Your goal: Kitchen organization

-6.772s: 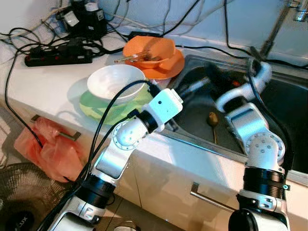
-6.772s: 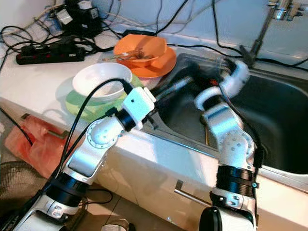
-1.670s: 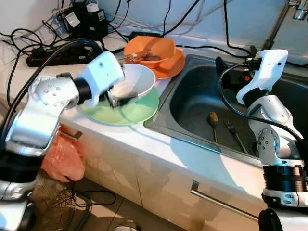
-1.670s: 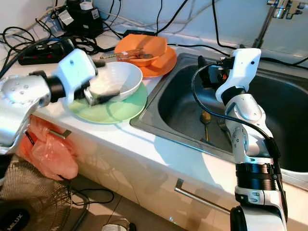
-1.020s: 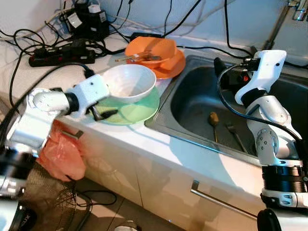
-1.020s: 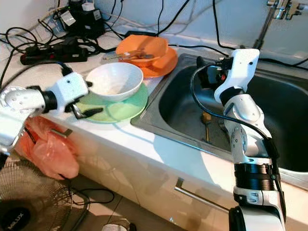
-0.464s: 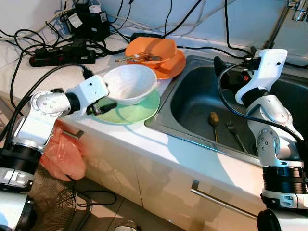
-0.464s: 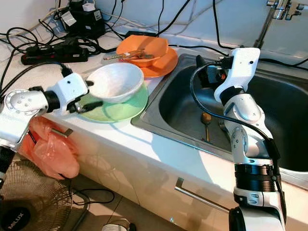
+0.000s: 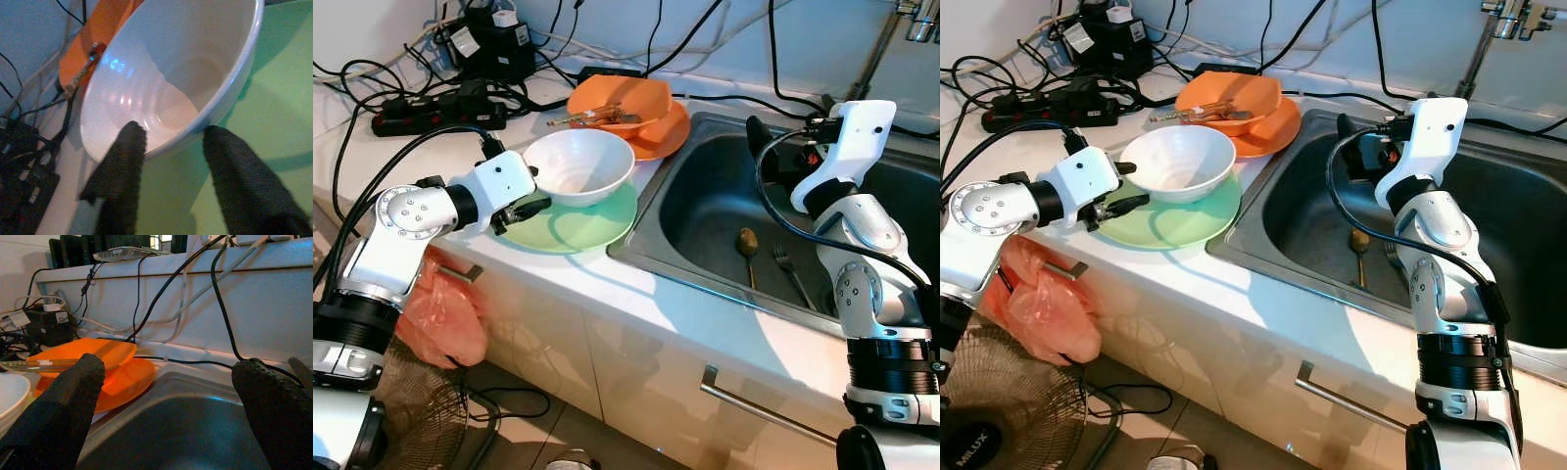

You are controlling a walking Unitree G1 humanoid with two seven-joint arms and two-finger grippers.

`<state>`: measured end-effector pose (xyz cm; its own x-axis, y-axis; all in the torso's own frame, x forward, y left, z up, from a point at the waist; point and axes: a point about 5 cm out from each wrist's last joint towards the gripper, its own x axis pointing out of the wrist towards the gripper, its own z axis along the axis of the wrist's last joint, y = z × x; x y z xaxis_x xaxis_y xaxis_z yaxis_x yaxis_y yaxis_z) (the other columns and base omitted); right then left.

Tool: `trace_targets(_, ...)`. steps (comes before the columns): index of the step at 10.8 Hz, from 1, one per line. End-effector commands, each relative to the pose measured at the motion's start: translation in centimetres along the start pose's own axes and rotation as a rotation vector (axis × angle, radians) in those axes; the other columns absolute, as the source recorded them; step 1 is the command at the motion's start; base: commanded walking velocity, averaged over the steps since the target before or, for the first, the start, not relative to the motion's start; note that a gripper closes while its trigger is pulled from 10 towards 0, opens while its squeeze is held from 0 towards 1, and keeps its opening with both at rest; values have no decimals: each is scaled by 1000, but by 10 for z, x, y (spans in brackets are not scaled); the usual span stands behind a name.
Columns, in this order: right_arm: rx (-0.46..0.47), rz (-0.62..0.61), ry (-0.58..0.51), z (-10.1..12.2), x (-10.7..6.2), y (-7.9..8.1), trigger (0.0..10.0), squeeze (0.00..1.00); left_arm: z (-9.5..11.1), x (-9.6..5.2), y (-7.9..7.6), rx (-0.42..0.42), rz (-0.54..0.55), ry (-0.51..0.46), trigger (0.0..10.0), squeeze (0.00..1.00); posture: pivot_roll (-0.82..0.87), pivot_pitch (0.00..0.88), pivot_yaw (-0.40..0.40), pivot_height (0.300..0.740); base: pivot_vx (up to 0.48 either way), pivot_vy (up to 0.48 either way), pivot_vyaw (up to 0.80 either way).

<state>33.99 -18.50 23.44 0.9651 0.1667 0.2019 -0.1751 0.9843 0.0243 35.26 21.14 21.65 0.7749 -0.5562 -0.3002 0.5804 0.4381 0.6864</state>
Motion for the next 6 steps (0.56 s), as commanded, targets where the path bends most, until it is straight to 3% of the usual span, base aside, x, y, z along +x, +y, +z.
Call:
trace_targets(1,17,9,0,2,0,1,10000,0,8,-3,8,30,42,-38,0,0,292,26,35,740,0,0,0)
trace_targets(3,65,4,5,2,1,0,10000,0,27,-2,5,64,95,-139,0,0,298,27,32,740,0,0,0)
trace_targets(5,126,10,34,0,2,0,10000,0,28,5,-31,89,26,-184,0,0,300,26,29,740,0,0,0)
trace_targets(6,133,10,45,-1,3,-1,10000,0,32,7,-38,76,14,-203,0,0,301,26,27,740,0,0,0)
